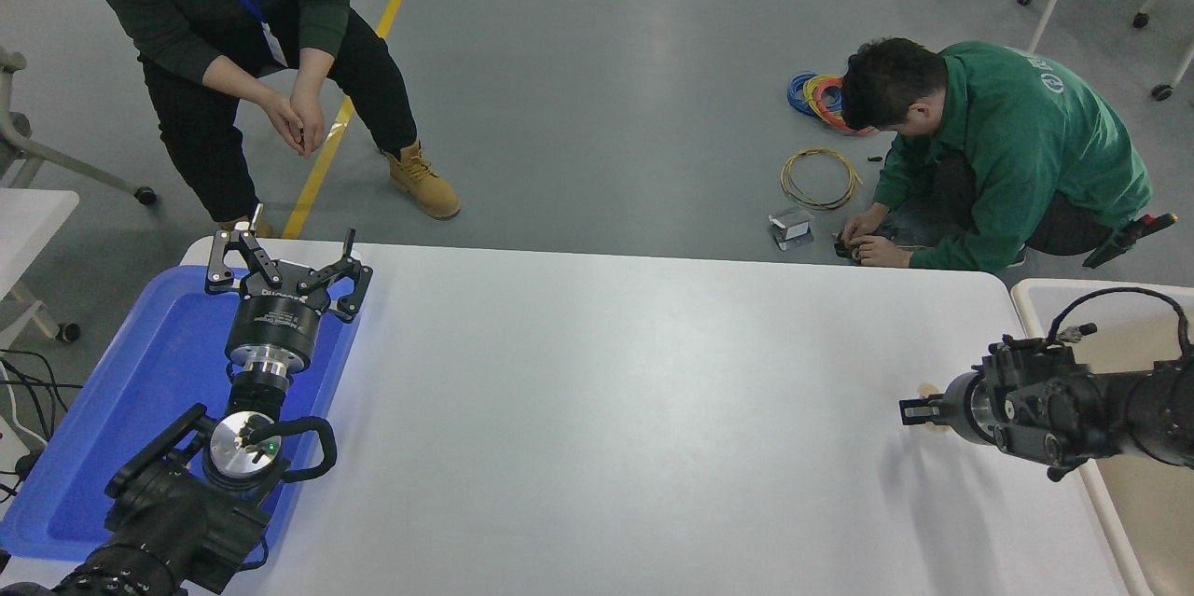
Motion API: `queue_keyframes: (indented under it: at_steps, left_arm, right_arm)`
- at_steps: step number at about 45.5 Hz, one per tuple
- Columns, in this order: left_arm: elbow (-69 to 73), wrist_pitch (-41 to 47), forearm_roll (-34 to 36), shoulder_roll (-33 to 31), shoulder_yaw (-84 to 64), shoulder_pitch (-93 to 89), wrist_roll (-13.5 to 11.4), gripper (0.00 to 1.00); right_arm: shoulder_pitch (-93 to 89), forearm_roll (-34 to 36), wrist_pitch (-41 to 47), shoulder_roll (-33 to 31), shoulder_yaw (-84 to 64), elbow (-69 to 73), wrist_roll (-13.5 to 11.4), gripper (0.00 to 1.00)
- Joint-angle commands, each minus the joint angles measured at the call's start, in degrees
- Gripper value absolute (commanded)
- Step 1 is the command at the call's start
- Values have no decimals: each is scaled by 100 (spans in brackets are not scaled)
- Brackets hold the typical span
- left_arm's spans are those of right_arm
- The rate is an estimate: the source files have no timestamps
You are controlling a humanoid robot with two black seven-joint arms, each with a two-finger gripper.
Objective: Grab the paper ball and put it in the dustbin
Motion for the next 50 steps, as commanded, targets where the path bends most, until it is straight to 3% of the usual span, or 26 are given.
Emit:
queue_keyframes:
  at_steps: [1,19,36,50]
  left_arm:
    - [0,0,0,-5,2,0,0,100]
    - [0,0,0,4,3,0,0,100]
    - [0,0,0,4,-6,0,0,100]
    - [0,0,0,4,2,0,0,100]
  right_arm:
    - [982,-37,99,-470,-325,983,224,0]
    - [4050,-344,1338,-1437,-1011,2866,435,0]
    - [6107,-362,2498,-1517,-1389,3490,523,0]
    - [6354,-362,2648,-1482,-1372,3508,523,0]
